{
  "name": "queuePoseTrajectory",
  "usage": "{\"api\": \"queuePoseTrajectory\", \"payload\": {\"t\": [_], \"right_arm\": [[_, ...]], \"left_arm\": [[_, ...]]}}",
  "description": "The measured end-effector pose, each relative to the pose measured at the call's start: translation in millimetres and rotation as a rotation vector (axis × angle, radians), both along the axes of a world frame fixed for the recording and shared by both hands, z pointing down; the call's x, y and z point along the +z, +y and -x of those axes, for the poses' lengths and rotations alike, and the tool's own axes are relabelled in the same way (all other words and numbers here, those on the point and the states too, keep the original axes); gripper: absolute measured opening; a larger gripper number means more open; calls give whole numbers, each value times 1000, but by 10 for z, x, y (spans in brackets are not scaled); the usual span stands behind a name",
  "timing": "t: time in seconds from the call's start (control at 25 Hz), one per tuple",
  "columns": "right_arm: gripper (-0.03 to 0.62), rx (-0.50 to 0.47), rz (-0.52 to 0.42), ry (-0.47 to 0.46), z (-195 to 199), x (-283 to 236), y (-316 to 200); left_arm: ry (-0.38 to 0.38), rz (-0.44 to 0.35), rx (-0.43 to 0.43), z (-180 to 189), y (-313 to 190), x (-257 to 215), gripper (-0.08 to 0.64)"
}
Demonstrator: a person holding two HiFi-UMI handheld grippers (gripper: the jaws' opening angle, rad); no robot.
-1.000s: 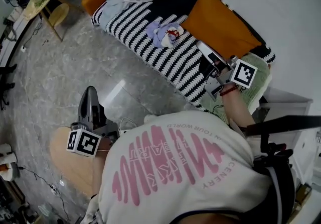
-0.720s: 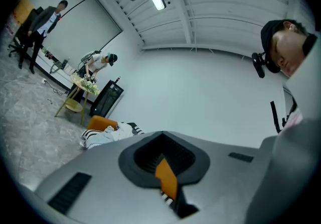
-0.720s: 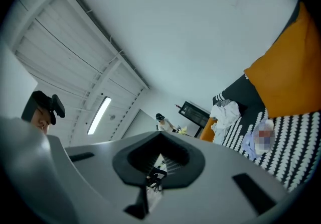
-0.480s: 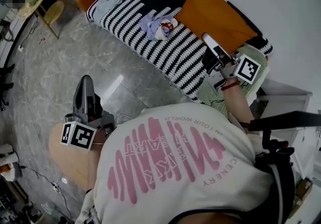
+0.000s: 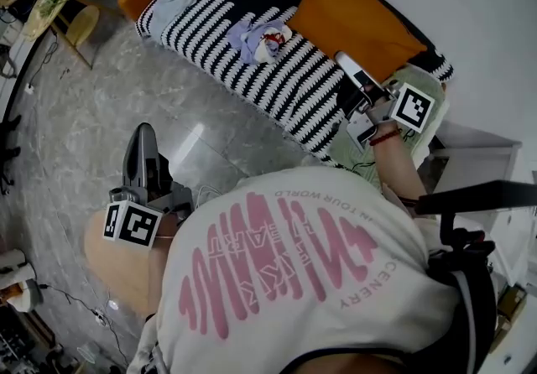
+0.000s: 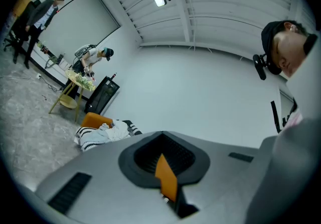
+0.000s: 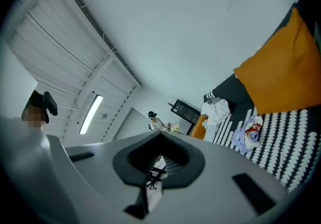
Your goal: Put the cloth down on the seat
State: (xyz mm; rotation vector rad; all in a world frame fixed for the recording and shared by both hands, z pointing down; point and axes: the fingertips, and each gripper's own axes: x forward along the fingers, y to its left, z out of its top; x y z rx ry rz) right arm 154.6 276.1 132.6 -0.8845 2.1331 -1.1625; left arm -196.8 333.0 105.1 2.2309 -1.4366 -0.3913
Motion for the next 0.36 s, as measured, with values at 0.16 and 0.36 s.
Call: {"api": "queuePoseTrajectory", "payload": {"t": [0.16, 0.36], "right_arm": [[9, -6, -3, 11, 74, 18, -44], [10, -11, -4, 23, 299, 32, -206]], "left_arm": [[7, 1, 0, 61, -62, 47, 9], [14, 6, -2, 285, -218, 99, 9]]}}
